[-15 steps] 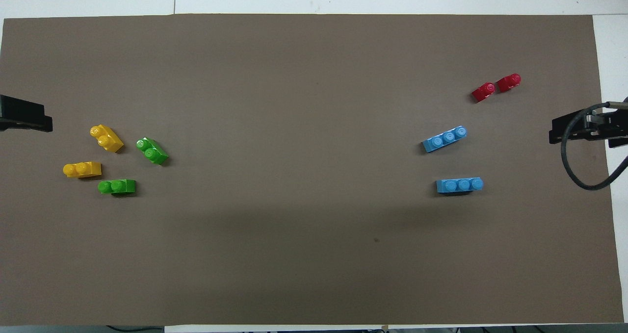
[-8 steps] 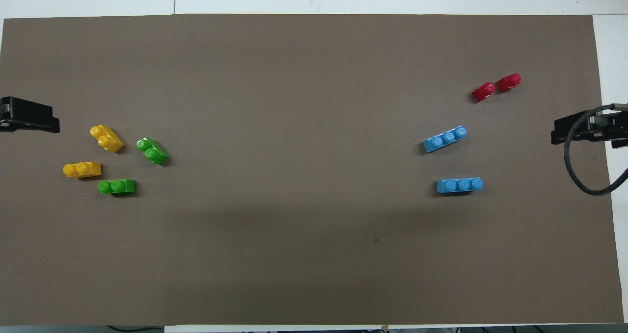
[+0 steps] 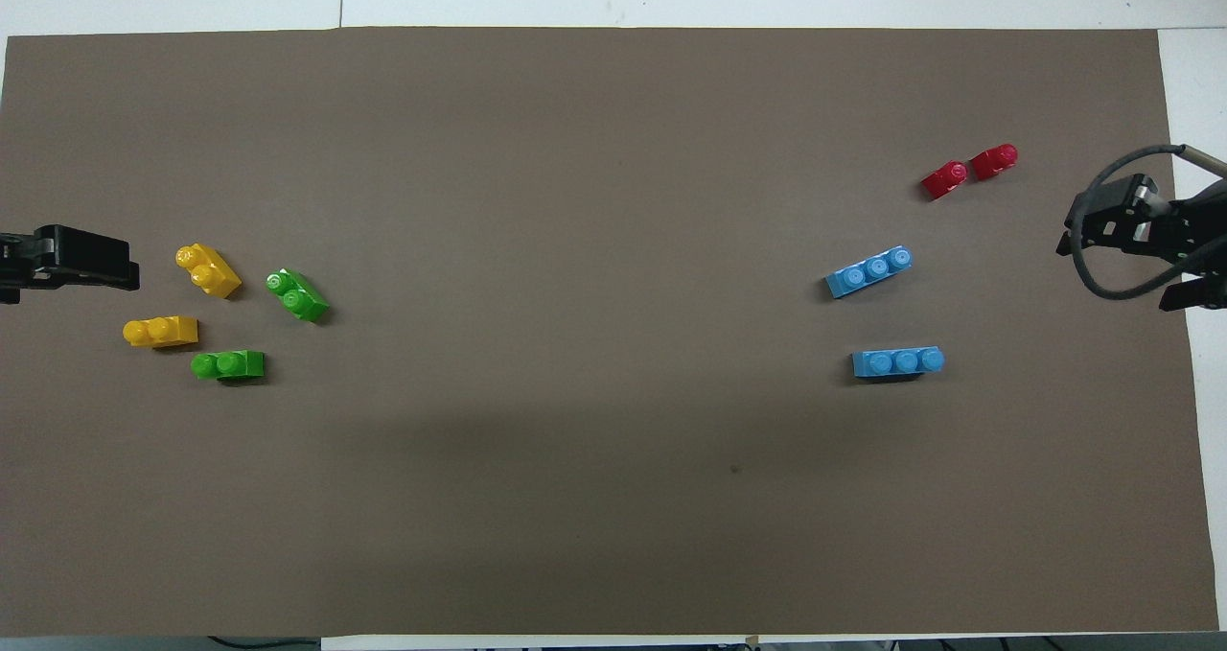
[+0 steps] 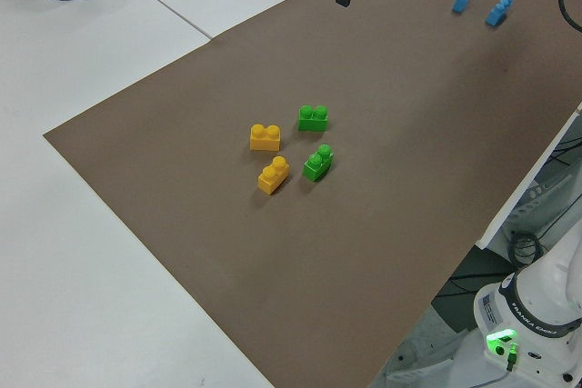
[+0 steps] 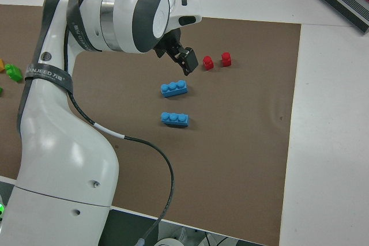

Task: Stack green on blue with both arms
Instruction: 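Reach the left gripper to the green brick while the right gripper reaches the blue brick, then grasp the green brick with the left gripper while the right gripper grasps the blue brick, then carry the blue brick toward the table centre while the left gripper lifts the green brick, then lower the green brick onto the blue brick with the left gripper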

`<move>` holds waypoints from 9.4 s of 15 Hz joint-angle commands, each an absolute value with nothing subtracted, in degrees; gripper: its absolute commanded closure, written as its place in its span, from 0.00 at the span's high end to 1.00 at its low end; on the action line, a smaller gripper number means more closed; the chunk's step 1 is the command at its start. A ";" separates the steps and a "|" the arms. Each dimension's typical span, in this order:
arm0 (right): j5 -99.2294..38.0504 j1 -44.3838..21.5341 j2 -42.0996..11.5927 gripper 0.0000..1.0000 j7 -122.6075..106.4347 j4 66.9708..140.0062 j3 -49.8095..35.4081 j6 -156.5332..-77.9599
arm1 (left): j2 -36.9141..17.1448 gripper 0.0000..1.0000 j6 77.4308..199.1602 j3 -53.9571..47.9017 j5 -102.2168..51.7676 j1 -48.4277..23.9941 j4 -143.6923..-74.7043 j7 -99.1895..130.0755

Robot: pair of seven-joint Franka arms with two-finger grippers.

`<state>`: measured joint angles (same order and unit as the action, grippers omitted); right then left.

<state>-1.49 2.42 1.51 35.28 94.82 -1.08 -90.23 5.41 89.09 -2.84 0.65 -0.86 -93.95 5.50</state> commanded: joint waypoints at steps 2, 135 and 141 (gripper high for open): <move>-5.52 2.81 -2.27 0.95 55.58 95.19 -1.14 -92.02 | 9.92 1.00 92.10 -2.72 0.53 -0.70 -101.40 7.55; -29.09 -18.54 -22.76 0.00 93.52 110.83 -7.91 -140.98 | -22.94 0.00 128.41 -3.43 10.02 -38.67 -100.90 139.05; -29.09 -18.54 -22.76 0.00 93.43 110.83 -7.91 -141.06 | -23.29 0.00 128.76 -3.34 10.02 -38.15 -101.51 137.55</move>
